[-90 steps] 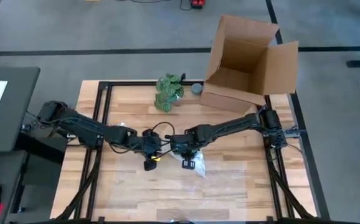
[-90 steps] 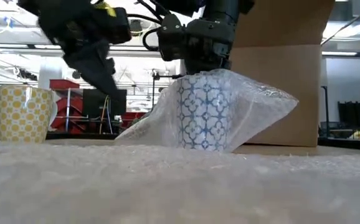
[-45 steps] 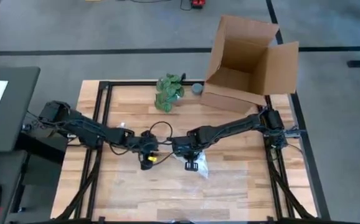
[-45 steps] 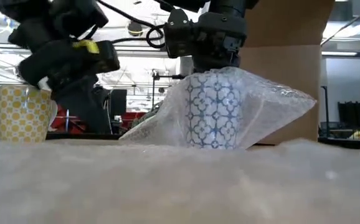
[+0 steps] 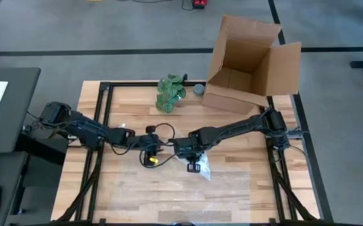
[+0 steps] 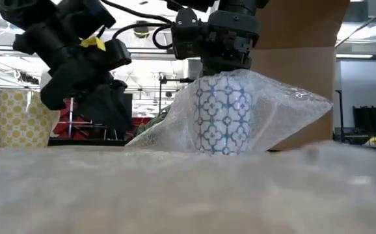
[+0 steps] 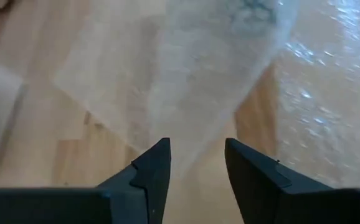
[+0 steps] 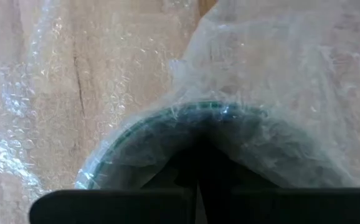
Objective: Wrap mug
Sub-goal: Wrap the blue cup with the bubble wrap
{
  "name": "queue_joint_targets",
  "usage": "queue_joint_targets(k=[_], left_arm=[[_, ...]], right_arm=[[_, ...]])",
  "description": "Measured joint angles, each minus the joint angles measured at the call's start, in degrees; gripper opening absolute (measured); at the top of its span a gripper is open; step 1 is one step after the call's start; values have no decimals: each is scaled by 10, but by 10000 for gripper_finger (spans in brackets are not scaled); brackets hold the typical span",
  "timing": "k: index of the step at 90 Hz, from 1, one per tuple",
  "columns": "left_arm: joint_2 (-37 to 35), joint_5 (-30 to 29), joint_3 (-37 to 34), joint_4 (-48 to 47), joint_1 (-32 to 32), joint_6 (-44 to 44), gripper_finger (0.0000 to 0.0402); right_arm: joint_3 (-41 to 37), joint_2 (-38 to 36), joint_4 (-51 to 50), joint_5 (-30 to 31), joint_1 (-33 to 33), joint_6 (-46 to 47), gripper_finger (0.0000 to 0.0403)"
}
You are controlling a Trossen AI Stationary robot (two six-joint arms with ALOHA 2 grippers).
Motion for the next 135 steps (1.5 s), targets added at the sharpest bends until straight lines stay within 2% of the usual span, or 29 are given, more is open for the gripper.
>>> queue_joint_targets(k=[13,21,36,47,59,63,76,103,116,135], left_arm=[[21,14,0,14,14,39,135],[55,32,0,44,17,61,135],[122,26,6,107,18,75,134],[157,-4,29,114,16,79,107],[169,-42,51,108,16,108,26],[170,-69,57,106,17,115,12],[164,-151,78,108,13,146,2],[164,-202,92,111,-11,165,0],[164,-214,93,111,-15,160,0],[164,-226,93,111,-15,158,0]], right_arm=[[0,0,1,0,0,-1,0],[1,0,1,0,0,-1,0],[1,-1,1,0,0,-1,0],[1,-1,2,0,2,-1,0],[1,-1,2,1,6,0,0],[1,-1,2,2,8,0,0],[-1,-2,17,5,12,1,0],[-2,0,29,14,9,0,2],[24,-1,-7,14,6,3,28],[97,-3,-81,13,-2,-4,102]])
